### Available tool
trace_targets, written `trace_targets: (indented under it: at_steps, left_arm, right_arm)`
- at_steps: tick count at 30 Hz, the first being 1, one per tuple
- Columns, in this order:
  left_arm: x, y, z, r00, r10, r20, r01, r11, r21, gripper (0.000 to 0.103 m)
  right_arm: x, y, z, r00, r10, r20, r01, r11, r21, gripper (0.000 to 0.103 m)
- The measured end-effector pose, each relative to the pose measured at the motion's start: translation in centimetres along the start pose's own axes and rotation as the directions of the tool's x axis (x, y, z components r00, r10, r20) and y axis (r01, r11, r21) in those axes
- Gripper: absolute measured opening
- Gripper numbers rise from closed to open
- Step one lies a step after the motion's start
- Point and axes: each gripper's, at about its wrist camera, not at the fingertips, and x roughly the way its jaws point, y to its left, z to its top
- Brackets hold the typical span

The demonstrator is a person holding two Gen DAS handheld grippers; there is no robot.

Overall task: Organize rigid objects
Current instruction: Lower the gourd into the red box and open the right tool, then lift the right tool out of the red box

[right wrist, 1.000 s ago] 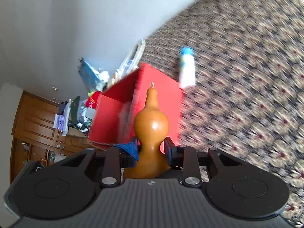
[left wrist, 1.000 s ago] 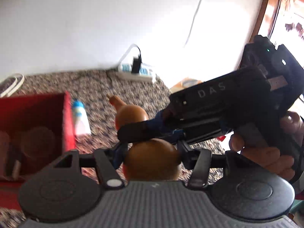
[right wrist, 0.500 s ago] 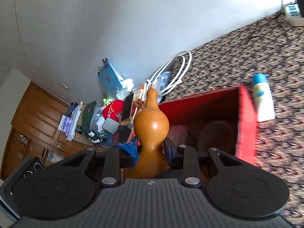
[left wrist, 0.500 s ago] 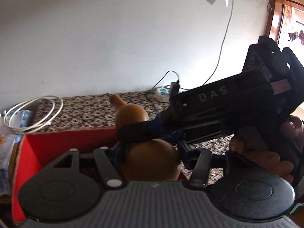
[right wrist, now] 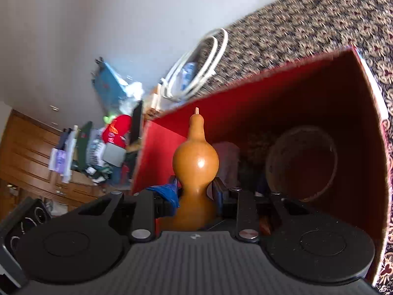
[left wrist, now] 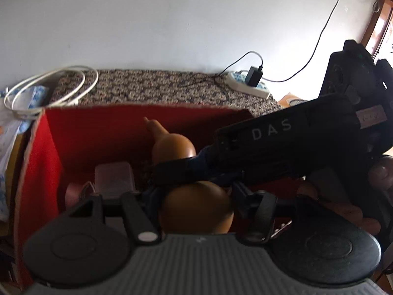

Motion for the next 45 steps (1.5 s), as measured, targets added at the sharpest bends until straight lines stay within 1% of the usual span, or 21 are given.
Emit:
trace_targets:
  at_steps: [3,5,8,9,12,15,18,21,24,28,31,35,39,42,45]
  left_arm:
    - [0.7,0.7,-0.3,1.0,-0.003,-0.03,0.003,1.0,-0.015,0.06]
    - [0.5,0.5,-0.6,0.999,0.004,-0.041,-0.005,1.0,-0.015,0.06]
    - [0.4,0.2,-0.9,0.998,0.05,-0.043,-0.05,0.999,0.008,0.059]
    - [0.3,0.2,-1.0,0.998,0.048,-0.042,-0.047,0.999,0.008,0.06]
    - [0.4,0.5,-1.0,0.998,0.055,-0.042,-0.055,0.998,0.003,0.062]
    - [0.6,0.6,-0.9,0.997,0.064,-0.039,-0.064,0.998,0.0,0.062]
    - [0.4,0.4,-1.0,0.996,0.083,-0.03,-0.083,0.997,0.003,0.062]
    - [0.2,0.2,-0.9,0.993,0.117,-0.018,-0.117,0.993,0.008,0.062]
    - [-0.4,0.2,-0.7,0.989,0.146,-0.006,-0.146,0.989,-0.006,0.062]
    - [-1.3,-0.7,-0.4,0.975,0.222,0.018,-0.222,0.975,0.006,0.064]
    - [-1.6,-1.5,-0.4,0.962,0.272,0.018,-0.272,0.962,0.027,0.064]
    - [-2.2,-2.6,-0.5,0.945,0.325,0.03,-0.327,0.943,0.064,0.065]
    - [-2.8,-3.5,-0.4,0.933,0.357,0.032,-0.359,0.931,0.066,0.066]
    - [-3.4,-3.9,-0.3,0.93,0.366,0.024,-0.367,0.929,0.052,0.066]
    - [-3.9,-4.3,-0.3,0.922,0.386,0.018,-0.387,0.921,0.045,0.066]
  right_arm:
    - [0.8,-0.7,-0.3,1.0,-0.016,-0.021,0.017,0.999,0.027,0.013]
    - [1.2,-1.0,-0.3,0.999,-0.042,-0.03,0.043,0.999,0.032,0.013]
    - [1.5,-0.7,-0.6,0.993,-0.113,-0.03,0.112,0.993,-0.021,0.016]
    - [1.6,-0.6,-0.8,0.991,-0.127,-0.033,0.126,0.991,-0.036,0.016]
    - [1.6,-0.8,-1.0,0.991,-0.131,-0.039,0.129,0.99,-0.048,0.016]
    - [1.4,-1.1,-1.0,0.992,-0.119,-0.029,0.118,0.993,-0.026,0.016]
    - [0.7,-1.3,-1.0,0.995,-0.098,0.006,0.098,0.995,-0.009,0.016]
    - [-0.2,-0.9,-1.0,0.993,-0.111,0.048,0.113,0.993,-0.035,0.016]
    - [-0.7,-0.6,-1.0,0.99,-0.119,0.071,0.122,0.991,-0.049,0.016]
    - [-1.6,-0.3,-1.5,0.987,-0.128,0.098,0.134,0.989,-0.062,0.016]
    - [-2.3,-0.1,-2.0,0.983,-0.134,0.128,0.143,0.987,-0.07,0.016]
    - [-3.3,0.3,-2.5,0.978,-0.136,0.16,0.15,0.986,-0.077,0.016]
    - [-4.4,0.3,-3.2,0.971,-0.142,0.194,0.158,0.985,-0.068,0.016]
    - [-5.2,0.5,-3.8,0.964,-0.154,0.216,0.174,0.982,-0.075,0.016]
    - [-6.0,0.9,-4.5,0.955,-0.171,0.242,0.198,0.976,-0.09,0.016]
